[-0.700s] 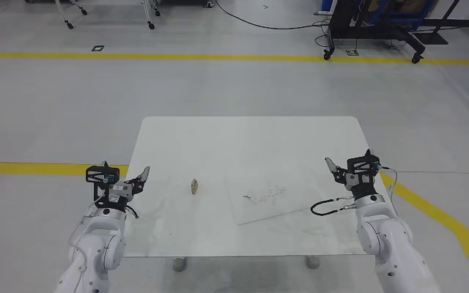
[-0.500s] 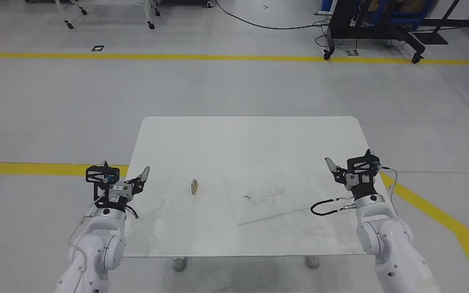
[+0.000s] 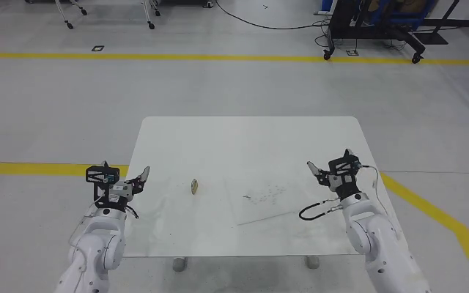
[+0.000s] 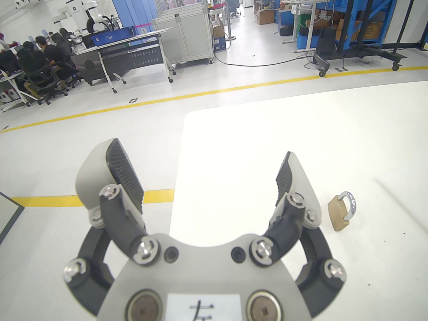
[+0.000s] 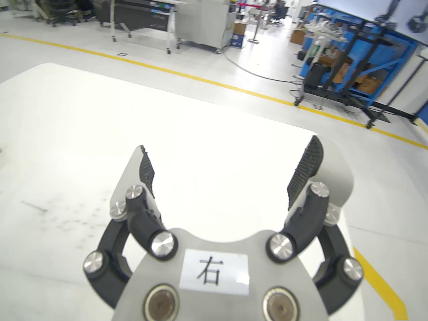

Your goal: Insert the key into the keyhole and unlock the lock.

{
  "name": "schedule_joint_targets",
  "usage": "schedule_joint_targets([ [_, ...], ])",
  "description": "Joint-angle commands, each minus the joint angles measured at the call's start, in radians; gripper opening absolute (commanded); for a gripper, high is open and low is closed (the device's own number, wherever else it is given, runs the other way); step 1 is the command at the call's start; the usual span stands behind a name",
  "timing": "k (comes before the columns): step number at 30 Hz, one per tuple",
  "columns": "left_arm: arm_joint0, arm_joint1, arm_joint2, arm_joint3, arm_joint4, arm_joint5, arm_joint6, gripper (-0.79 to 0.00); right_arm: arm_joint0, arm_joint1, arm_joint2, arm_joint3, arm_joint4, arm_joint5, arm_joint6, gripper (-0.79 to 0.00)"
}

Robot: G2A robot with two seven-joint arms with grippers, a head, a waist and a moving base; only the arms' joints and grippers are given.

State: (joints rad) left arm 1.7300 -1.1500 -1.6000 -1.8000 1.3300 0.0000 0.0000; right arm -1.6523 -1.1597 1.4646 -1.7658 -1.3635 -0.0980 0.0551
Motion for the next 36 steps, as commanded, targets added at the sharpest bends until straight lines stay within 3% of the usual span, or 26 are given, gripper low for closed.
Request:
schedule_joint_targets([
  [1, 0.000, 0.000, 0.000, 0.000, 0.000, 0.000, 0.000, 0.000, 0.040, -0.006, -0.070, 0.018, -0.031, -0.019, 0.029, 0.000],
  [4, 0.000, 0.000, 0.000, 0.000, 0.000, 0.000, 0.000, 0.000, 0.090, -0.015, -0.153, 0.042, -0.075, -0.033, 0.062, 0.000],
  [19, 0.000, 0.000, 0.000, 0.000, 0.000, 0.000, 0.000, 0.000, 0.090, -0.015, -0.153, 0.042, -0.075, -0.033, 0.062, 0.000],
  [21, 0.000, 0.000, 0.000, 0.000, 0.000, 0.000, 0.000, 0.000, 0.101, -0.016, -0.180, 0.054, -0.090, -0.078, 0.063, 0.000],
  [27, 0.000, 0.000, 0.000, 0.000, 0.000, 0.000, 0.000, 0.000, 0.198, -0.012, -0.233, 0.156, -0.016, -0.422, 0.024, 0.000],
  [30, 0.000, 0.000, 0.000, 0.000, 0.000, 0.000, 0.000, 0.000, 0.238, -0.010, -0.255, 0.199, 0.008, -0.542, 0.024, 0.000],
  [34, 0.000, 0.000, 0.000, 0.000, 0.000, 0.000, 0.000, 0.000, 0.277, -0.013, -0.295, 0.233, 0.008, -0.602, 0.064, 0.000],
  [36, 0.000, 0.000, 0.000, 0.000, 0.000, 0.000, 0.000, 0.000, 0.297, -0.015, -0.319, 0.244, 0.013, -0.631, 0.099, -0.089],
])
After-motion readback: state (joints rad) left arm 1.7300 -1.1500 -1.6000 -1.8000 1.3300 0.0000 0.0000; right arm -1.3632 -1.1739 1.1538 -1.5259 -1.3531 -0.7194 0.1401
